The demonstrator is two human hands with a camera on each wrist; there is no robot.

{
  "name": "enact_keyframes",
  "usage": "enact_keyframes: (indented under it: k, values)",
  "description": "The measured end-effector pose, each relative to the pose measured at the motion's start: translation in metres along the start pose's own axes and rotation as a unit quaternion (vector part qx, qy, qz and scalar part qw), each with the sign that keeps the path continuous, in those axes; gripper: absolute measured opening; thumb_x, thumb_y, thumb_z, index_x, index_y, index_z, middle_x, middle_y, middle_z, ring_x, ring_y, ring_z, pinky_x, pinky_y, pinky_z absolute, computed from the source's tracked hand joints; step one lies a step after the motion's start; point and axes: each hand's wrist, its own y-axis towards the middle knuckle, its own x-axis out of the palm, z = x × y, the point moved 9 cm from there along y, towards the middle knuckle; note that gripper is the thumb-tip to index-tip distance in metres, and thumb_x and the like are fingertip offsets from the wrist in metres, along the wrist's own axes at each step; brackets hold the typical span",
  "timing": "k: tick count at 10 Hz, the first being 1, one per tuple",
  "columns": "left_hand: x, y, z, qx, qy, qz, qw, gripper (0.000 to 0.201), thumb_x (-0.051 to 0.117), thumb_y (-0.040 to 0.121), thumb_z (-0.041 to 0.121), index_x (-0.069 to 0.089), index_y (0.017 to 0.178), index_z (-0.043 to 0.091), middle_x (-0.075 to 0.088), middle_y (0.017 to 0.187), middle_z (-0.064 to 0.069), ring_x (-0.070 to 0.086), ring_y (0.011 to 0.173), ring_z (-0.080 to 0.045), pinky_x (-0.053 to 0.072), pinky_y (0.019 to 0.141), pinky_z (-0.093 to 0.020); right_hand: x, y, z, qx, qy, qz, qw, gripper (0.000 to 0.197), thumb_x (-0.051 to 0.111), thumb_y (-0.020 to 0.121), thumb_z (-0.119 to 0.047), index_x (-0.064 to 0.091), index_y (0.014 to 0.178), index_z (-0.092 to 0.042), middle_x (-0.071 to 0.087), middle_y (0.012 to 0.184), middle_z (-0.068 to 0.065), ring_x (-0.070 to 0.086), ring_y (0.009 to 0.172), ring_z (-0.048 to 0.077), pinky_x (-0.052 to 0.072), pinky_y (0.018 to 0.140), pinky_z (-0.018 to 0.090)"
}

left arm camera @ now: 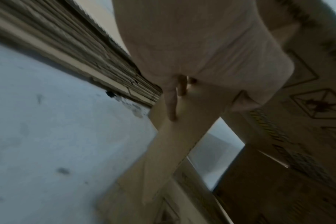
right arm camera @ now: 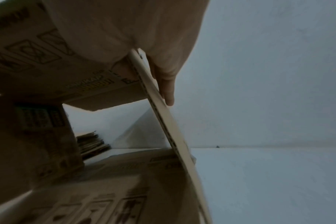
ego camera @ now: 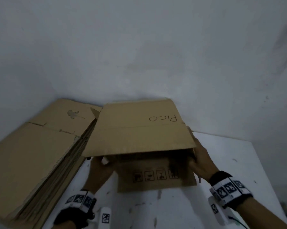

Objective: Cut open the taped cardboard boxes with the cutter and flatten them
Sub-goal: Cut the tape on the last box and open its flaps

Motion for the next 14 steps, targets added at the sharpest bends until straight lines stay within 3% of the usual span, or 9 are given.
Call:
enact_keyframes:
  k: [1,2,3,5,6,8,11,12,14]
  values:
    - [-0.016,-0.003,-0.031,-0.153,0.060,-0.006,0.986,0.031,0.052,0.099,-0.003,0.056,0.103,0.028,0.063,0.127,-0.009,0.056,0.105,-0.016,0.043,0.097,-0.033,0.008,-0.009,-0.002,-0.027,-0.060,-0.101,0.993,0.100,0.053,0.081,-0.002,0.000,0.158,-0.039,0.002,0.167,-0.007,0.031,0.144,0.025,0.042,0.108,0.053]
    - [-0.097,0.007,-0.062,-0.005,-0.517,0.307,0.799,0.033,0.032,0.109,0.023,0.059,0.127,0.024,0.058,0.138,-0.012,0.049,0.126,-0.029,0.043,0.093,-0.043,0.041,-0.033,0.000,-0.040,-0.168,-0.289,0.942,0.098,0.048,0.089,-0.010,-0.016,0.151,-0.050,-0.018,0.165,-0.011,0.039,0.139,0.035,0.046,0.103,0.049]
    - [-0.064,0.027,-0.078,-0.129,-0.450,0.127,0.874,0.040,0.036,0.105,0.043,0.072,0.110,0.026,0.071,0.113,-0.009,0.056,0.115,-0.037,0.048,0.083,-0.047,0.070,-0.051,0.006,-0.028,-0.220,-0.387,0.895,0.094,0.045,0.093,-0.018,-0.025,0.145,-0.050,-0.012,0.167,-0.003,0.043,0.137,0.030,0.043,0.105,0.037]
    - [-0.054,0.025,-0.124,-0.287,-0.348,0.122,0.884,0.074,0.037,0.089,0.077,0.063,0.120,0.015,0.071,0.104,-0.013,0.062,0.101,-0.034,0.049,0.098,-0.049,0.137,-0.053,0.006,-0.023,-0.270,-0.430,0.861,0.072,0.037,0.095,-0.045,-0.005,0.155,-0.046,0.031,0.157,0.010,0.056,0.118,0.035,0.048,0.097,0.043]
    - [-0.022,0.011,-0.142,-0.325,-0.287,0.120,0.893,0.050,0.042,0.106,0.039,0.042,0.149,0.013,0.070,0.104,0.000,0.061,0.097,-0.016,0.052,0.100,-0.034,0.168,-0.055,0.015,0.009,-0.277,-0.441,0.854,0.069,0.035,0.096,-0.064,0.009,0.156,-0.042,0.039,0.152,0.008,0.048,0.128,0.033,0.043,0.105,0.048]
    - [0.037,-0.007,-0.175,-0.301,-0.338,0.024,0.892,0.039,0.061,0.098,0.014,0.052,0.135,0.011,0.060,0.131,-0.018,0.063,0.107,-0.034,0.055,0.088,-0.048,0.177,-0.050,0.027,0.089,-0.206,-0.469,0.854,0.102,0.034,0.064,-0.100,0.027,0.150,-0.046,0.038,0.154,-0.006,0.040,0.138,0.025,0.038,0.110,0.048]
    - [0.051,-0.001,-0.173,-0.233,-0.346,0.187,0.890,0.063,0.063,0.094,0.002,0.040,0.147,0.027,0.053,0.140,-0.011,0.055,0.119,-0.041,0.048,0.099,-0.059,0.105,0.038,0.102,0.211,-0.138,-0.261,0.932,0.058,0.033,0.100,-0.059,0.057,0.133,-0.018,0.061,0.133,0.010,0.058,0.116,0.026,0.045,0.094,0.033]
    - [0.054,-0.002,-0.156,-0.224,-0.381,0.210,0.872,0.064,0.059,0.095,-0.001,0.040,0.148,0.029,0.053,0.139,-0.010,0.053,0.121,-0.041,0.045,0.101,-0.062,0.076,0.052,0.100,0.224,-0.126,-0.244,0.935,0.050,0.034,0.105,-0.048,0.053,0.138,-0.016,0.054,0.143,0.009,0.054,0.125,0.027,0.040,0.099,0.032]
    - [0.081,-0.007,-0.105,-0.195,-0.434,0.217,0.852,0.054,0.060,0.094,0.003,0.049,0.139,0.032,0.058,0.134,-0.007,0.058,0.113,-0.035,0.051,0.098,-0.054,0.034,0.048,0.082,0.177,-0.160,-0.268,0.934,0.046,0.036,0.102,-0.052,0.059,0.129,-0.023,0.060,0.133,0.001,0.054,0.110,0.015,0.044,0.095,0.033]
